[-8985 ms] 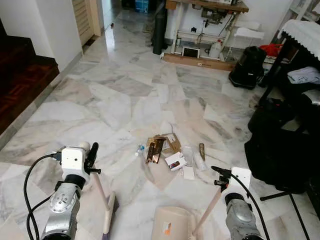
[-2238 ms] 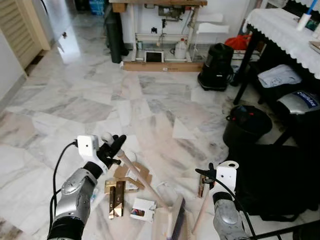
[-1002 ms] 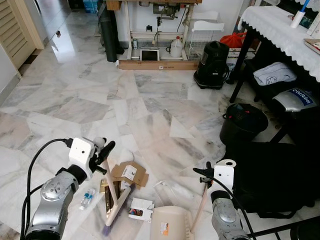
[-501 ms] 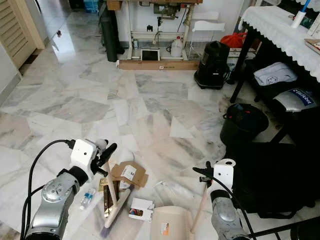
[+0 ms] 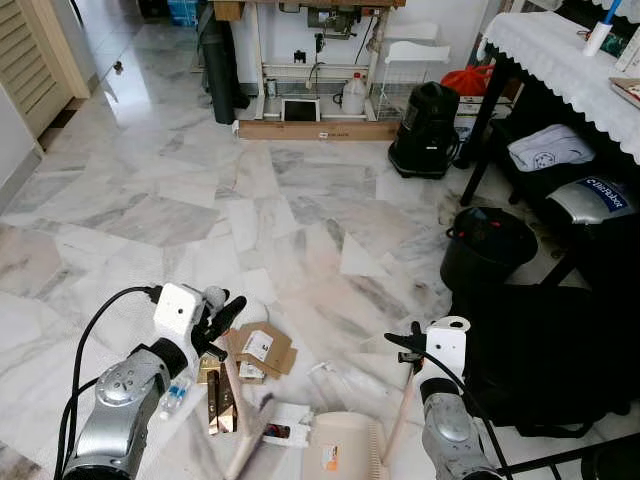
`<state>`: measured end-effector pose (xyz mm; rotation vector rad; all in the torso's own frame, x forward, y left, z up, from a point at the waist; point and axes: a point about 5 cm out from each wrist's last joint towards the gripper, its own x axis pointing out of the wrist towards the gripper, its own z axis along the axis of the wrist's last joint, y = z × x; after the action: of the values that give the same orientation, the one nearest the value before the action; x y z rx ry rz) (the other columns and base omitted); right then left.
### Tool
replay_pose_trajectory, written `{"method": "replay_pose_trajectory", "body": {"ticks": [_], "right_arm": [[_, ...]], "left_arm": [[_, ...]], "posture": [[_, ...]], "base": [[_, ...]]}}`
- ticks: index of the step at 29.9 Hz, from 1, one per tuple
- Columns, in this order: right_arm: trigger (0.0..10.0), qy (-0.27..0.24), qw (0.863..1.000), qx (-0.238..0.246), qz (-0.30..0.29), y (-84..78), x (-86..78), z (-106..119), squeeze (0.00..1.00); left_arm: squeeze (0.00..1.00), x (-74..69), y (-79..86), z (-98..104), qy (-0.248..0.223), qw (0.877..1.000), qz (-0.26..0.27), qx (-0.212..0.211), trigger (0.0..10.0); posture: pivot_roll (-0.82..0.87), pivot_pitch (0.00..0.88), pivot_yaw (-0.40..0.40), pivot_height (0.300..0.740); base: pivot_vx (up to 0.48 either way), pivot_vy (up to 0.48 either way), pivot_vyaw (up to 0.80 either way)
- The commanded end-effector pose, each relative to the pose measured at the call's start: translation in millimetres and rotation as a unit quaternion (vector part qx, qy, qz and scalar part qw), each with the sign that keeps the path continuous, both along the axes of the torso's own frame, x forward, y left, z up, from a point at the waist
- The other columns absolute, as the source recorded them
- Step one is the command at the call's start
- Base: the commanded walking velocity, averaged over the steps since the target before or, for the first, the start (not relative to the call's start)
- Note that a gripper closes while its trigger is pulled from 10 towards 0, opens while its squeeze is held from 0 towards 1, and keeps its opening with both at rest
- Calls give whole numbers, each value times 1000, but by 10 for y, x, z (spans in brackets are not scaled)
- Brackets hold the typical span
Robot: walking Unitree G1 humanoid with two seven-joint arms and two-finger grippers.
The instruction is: Sweep floor
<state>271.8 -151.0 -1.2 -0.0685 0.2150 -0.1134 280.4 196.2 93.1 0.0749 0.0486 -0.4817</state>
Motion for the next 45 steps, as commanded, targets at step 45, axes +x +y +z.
{"method": "replay_pose_trajectory", "body": {"ticks": [45], "right_arm": [[10000,26,1000,3,6,32,13,-41,0]], "left_arm": [[0,132,154,569,-80,988,37,-130,10000]], "posture": [[63,20,-63,740]], "base": [[0,0,0]]}}
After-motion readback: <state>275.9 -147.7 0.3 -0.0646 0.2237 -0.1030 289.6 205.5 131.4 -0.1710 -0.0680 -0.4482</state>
